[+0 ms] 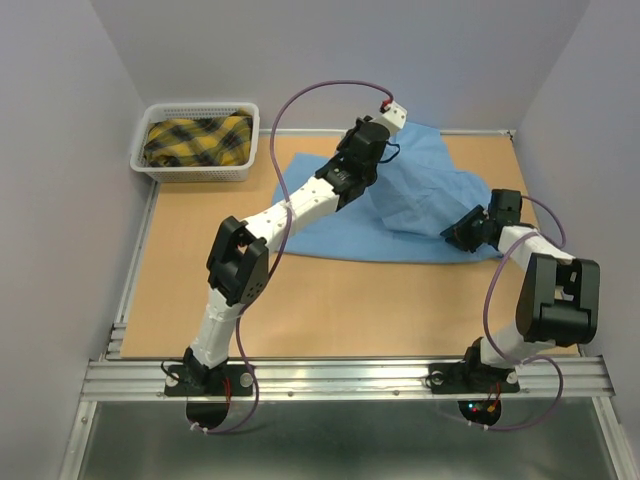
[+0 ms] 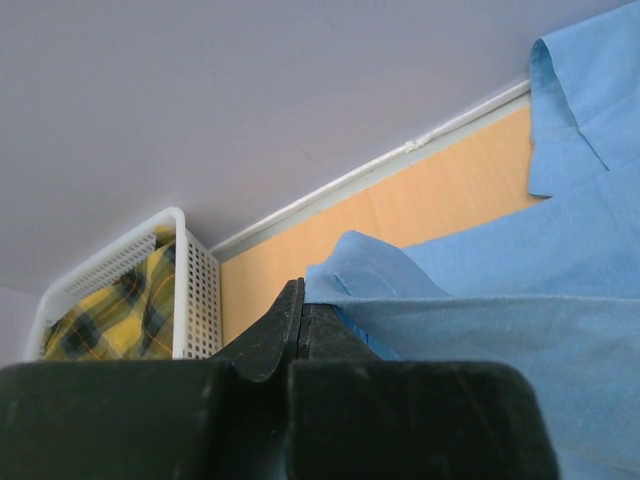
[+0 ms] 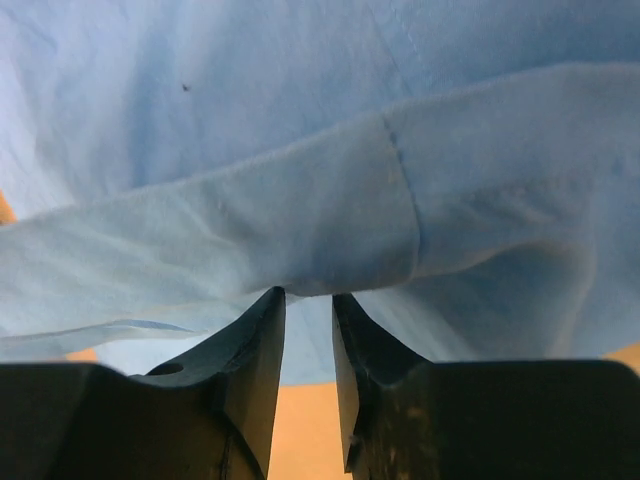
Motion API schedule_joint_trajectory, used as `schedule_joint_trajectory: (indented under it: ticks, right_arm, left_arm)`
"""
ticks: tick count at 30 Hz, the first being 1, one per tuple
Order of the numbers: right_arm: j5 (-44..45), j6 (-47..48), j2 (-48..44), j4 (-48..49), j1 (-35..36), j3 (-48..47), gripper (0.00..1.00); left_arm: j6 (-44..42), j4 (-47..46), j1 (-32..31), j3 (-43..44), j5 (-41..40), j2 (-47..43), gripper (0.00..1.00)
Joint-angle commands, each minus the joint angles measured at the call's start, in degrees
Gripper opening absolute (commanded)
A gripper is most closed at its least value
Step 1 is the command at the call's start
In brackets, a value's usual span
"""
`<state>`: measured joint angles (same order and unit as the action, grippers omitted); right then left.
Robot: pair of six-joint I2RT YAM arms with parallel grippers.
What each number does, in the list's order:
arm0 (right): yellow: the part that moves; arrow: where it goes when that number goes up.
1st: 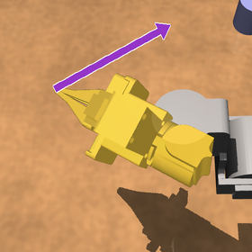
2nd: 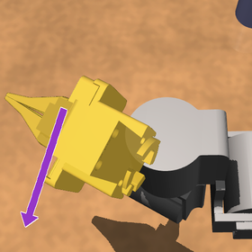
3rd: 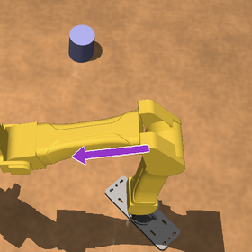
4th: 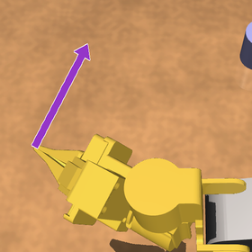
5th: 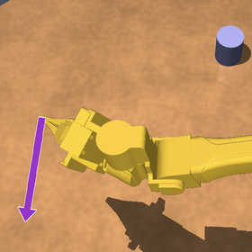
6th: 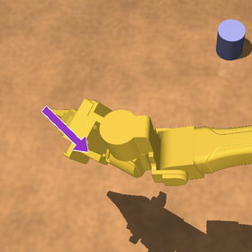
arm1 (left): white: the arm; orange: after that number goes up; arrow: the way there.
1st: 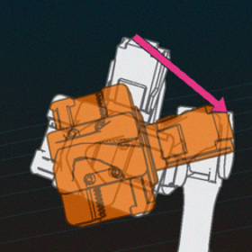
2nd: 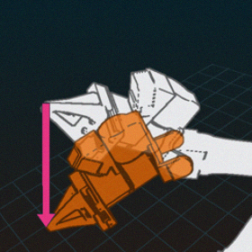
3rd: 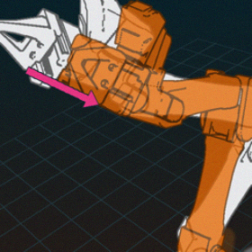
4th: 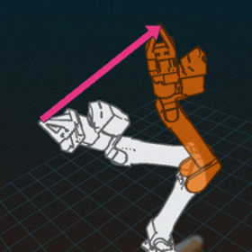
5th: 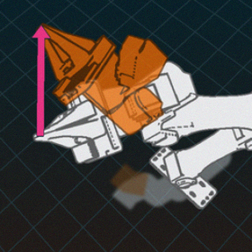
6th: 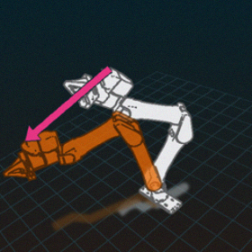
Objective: Fold and stack the long sleeve shirts
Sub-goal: Fold the shirt
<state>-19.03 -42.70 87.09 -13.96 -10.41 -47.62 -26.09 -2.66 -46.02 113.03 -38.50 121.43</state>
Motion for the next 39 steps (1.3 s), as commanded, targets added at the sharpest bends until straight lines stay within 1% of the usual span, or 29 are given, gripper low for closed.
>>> schedule_joint_trajectory:
  ticks: [1,8,12,15,20,21,24,29,34,39]
  right_arm:
    - [2.58,-3.61,0.54,6.22,0.13,0.95,0.31]
    - [8.73,-7.84,1.42,6.22,-0.04,3.75,0.31]
    - [9.98,-9.07,1.16,6.13,-0.22,4.99,0.31]
    - [6.21,-6.71,0.28,6.22,-0.05,4.29,0.31]
    - [-1.7,-0.29,-3.32,6.4,0.31,2.27,0.31]
    - [-4.59,0.33,-3.42,6.4,0.39,1.74,0.31]
    - [-9.17,1.74,-1.93,6.66,1.53,-0.89,0.32]
    - [-9.98,2.36,1.06,8.85,4.79,-4.84,0.32]
    - [-12.0,0.16,4.31,12.81,6.46,-7.31,0.32]
    - [-9.72,-1.6,8.27,16.67,6.72,-8.9,0.32]
  left_arm:
    - [-3.97,-6.83,-0.74,0.35,-1.14,-1.8,0.02]
    - [-10.91,-15.7,-4.16,-5.89,-1.92,-3.74,0.02]
    - [-13.11,-16.94,-4.61,-6.68,-4.03,-3.22,0.02]
    - [-14.6,-17.47,-4.78,-6.42,-4.74,-2.6,0.02]
    - [-16.1,-17.91,-5.04,-3.44,-5.27,-0.58,0.03]
    - [-16.28,-18.08,-5.04,-3.0,-5.44,-0.23,0.03]
    - [-17.33,-18.61,-5.05,-1.77,-5.97,0.65,0.03]
    - [-18.03,-18.88,-5.22,-1.15,-6.15,0.48,0.03]
    - [-17.95,-18.96,-5.4,-1.15,-5.88,0.13,0.03]
    - [-18.47,-18.97,-5.92,-0.88,-5.88,0.21,0.04]
